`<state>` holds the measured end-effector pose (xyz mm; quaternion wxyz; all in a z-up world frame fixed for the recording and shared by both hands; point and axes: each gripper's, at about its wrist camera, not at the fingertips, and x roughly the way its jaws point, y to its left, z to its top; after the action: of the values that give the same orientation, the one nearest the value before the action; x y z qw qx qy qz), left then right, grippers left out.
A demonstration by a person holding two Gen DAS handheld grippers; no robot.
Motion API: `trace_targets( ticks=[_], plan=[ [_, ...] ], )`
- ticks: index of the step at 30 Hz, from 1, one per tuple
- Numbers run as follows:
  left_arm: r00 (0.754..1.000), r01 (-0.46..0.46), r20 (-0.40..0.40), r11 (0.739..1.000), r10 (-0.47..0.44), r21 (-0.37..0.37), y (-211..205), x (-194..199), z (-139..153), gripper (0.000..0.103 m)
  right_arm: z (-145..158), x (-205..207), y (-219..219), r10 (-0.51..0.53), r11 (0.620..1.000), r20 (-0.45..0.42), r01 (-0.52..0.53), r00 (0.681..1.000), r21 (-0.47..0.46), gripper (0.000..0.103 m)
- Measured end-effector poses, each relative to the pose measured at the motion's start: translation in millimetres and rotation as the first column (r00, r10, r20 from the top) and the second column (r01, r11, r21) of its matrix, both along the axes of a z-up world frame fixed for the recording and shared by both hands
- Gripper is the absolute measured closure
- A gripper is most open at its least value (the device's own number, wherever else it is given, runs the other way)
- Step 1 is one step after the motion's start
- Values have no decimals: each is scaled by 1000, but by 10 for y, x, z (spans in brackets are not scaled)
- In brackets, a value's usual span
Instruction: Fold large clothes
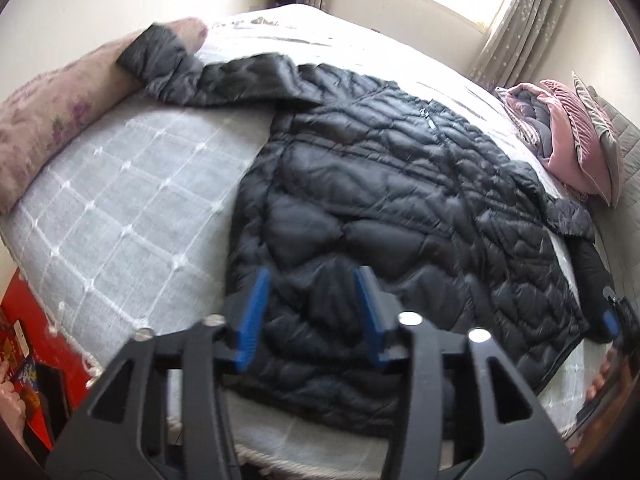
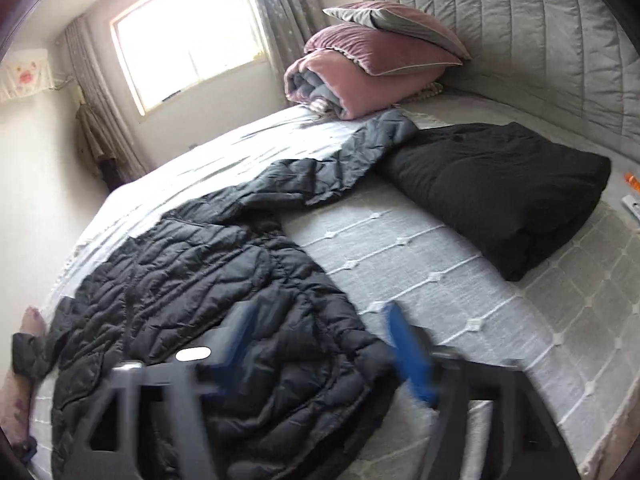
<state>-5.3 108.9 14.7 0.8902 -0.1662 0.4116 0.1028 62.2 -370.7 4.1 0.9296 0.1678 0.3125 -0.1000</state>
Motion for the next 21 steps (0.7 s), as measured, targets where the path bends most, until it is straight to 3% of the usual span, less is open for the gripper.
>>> trace_targets(
  ticks=[1,4,7,9,11,14,16,18,21],
  plan=[
    [1000,5,13,1000,-5,21,-61,40,42,38,-8,25,22,17,1000,1,-17,1000,21,19],
    [999,33,11,995,-34,93,-326,252,144,30,-25,94,78,42,999,-9,-42,999,28,19],
    [999,25,19,997,-26,79,-468,454,195,28,-59,174,136,67,998,8,-67,998,10,19],
    [999,36,2,997,-36,71,-568,653,246,21,-99,216,154,77,997,-14,-77,997,-1,19],
    [999,47,-14,995,-46,87,-673,812,297,20,-134,307,147,75,997,-52,-75,996,-6,19],
    [998,69,-6,996,-68,54,-819,1086,336,20,-118,355,32,62,996,-49,-59,997,67,16],
    [998,67,-13,997,-67,27,-887,1258,226,20,-95,356,-5,49,996,-40,-46,998,73,15],
    [996,83,-28,997,-83,-7,-922,1393,-26,20,-89,413,35,54,998,-54,-53,997,21,15],
    [990,80,-120,996,-74,46,-927,1535,-425,20,-142,550,52,112,994,-94,-111,989,19,15]
  ],
)
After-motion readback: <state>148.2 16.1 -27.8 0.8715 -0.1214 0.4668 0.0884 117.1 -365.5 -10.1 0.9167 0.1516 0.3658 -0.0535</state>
